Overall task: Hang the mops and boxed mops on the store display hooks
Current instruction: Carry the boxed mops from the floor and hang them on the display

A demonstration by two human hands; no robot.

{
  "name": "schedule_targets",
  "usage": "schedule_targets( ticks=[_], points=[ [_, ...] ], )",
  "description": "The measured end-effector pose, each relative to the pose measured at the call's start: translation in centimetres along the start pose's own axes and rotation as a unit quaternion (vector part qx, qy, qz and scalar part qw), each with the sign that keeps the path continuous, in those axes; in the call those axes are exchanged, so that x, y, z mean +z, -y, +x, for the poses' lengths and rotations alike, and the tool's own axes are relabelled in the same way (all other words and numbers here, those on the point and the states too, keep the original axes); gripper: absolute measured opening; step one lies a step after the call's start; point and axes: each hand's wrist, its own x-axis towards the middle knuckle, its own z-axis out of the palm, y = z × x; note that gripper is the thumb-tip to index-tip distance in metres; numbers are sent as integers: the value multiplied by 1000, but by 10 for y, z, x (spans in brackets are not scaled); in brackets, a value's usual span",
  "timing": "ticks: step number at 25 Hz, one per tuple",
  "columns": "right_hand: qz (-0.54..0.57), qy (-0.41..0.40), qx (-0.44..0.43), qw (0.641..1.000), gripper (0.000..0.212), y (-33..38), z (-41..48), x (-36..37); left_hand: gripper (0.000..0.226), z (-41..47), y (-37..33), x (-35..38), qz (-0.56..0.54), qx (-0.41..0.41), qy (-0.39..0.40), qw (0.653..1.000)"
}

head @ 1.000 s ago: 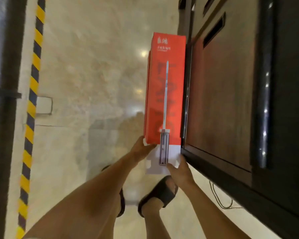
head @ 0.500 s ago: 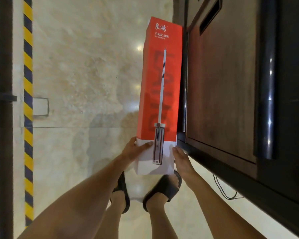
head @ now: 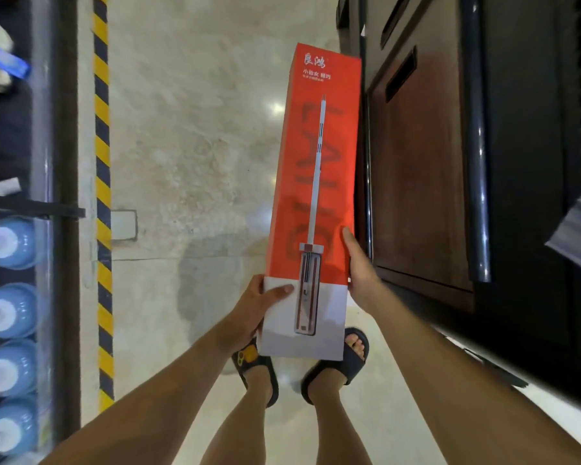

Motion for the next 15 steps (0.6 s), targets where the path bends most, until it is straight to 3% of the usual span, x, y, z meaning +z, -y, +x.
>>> schedule_targets(
  ticks=[5, 7, 10, 11, 13, 15],
  points=[
    [-35, -51, -72, 996, 105, 22, 10, 25, 40, -40, -24, -13, 11, 4, 87, 996],
    [-43, -67, -91, 993, 102, 25, -6, 32, 47, -43, -29, -20, 18, -9, 116, 993],
    [-28, -56, -109, 992, 55, 24, -32, 35, 88, -44, -52, -27, 24, -11, 47, 999],
    [-30, -51, -117, 991, 52, 23, -41, 34, 99, -45, -68, -26, 9, 10, 21, 1000],
    [-48, -36, -134, 989, 68, 18, -64, 30, 110, -49, -109, -19, -28, 59, -41, 997],
    [-78, -25, -146, 986, 82, 10, -85, 21, 91, -64, -159, -11, -38, 100, -102, 989]
  ],
)
